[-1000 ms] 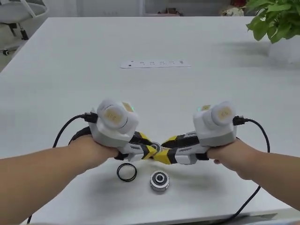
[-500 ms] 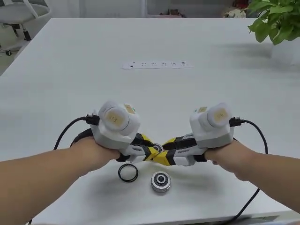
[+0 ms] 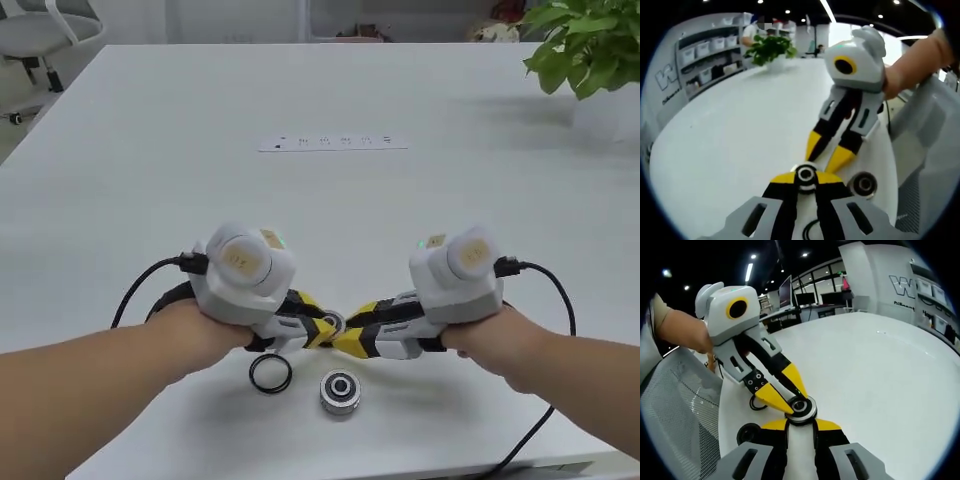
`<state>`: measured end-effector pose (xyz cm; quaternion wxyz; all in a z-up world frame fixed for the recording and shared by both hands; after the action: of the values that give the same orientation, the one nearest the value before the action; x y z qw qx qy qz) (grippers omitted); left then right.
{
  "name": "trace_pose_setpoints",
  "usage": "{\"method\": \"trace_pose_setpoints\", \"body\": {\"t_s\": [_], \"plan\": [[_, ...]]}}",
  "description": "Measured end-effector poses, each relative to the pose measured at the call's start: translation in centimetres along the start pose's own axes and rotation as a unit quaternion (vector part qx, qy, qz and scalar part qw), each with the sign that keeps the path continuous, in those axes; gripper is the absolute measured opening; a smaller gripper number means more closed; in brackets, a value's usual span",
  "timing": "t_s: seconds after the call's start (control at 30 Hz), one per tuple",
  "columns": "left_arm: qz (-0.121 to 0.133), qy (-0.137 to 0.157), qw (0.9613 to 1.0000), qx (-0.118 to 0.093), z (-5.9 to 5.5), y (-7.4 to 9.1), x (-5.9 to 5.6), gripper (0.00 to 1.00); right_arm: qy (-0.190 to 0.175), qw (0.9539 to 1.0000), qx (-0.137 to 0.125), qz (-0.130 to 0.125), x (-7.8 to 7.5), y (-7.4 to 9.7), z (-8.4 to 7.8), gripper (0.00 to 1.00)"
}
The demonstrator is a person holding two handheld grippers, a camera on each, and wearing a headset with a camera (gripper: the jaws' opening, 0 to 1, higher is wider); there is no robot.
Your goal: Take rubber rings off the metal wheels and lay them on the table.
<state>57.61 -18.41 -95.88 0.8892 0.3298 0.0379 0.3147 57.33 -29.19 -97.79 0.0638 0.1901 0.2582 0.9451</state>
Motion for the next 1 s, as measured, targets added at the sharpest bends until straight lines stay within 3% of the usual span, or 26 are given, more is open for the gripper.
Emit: {"method": "trace_pose_setpoints", "body": {"t_s": [0.77, 1.0], "plan": [[0.004, 0.006, 1.0000, -0.003, -0.11, -0.07, 0.02, 0.13, 0.010, 0.9999, 0.005, 0.002, 0.19, 0.18, -0.21, 0.11], [0.006, 0.008, 0.9999, -0.004, -0.18, -0.07, 0.01, 0.13, 0.016, 0.9998, 0.004, -0.006, -0.13, 0.31, -0.32, 0.21]]}}
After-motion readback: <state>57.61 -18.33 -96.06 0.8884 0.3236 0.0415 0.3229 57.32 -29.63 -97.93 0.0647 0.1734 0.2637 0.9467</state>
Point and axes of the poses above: the centre of the closed fingertips' face, and the gripper's own axes: y roughly backward along the fingers, x roughly to its left, z roughly out of its top, the point moved 7 cm from there along y, roughly backward along the fingers, and after that the axes turned 13 degrees about z, right-handed, at the moved point
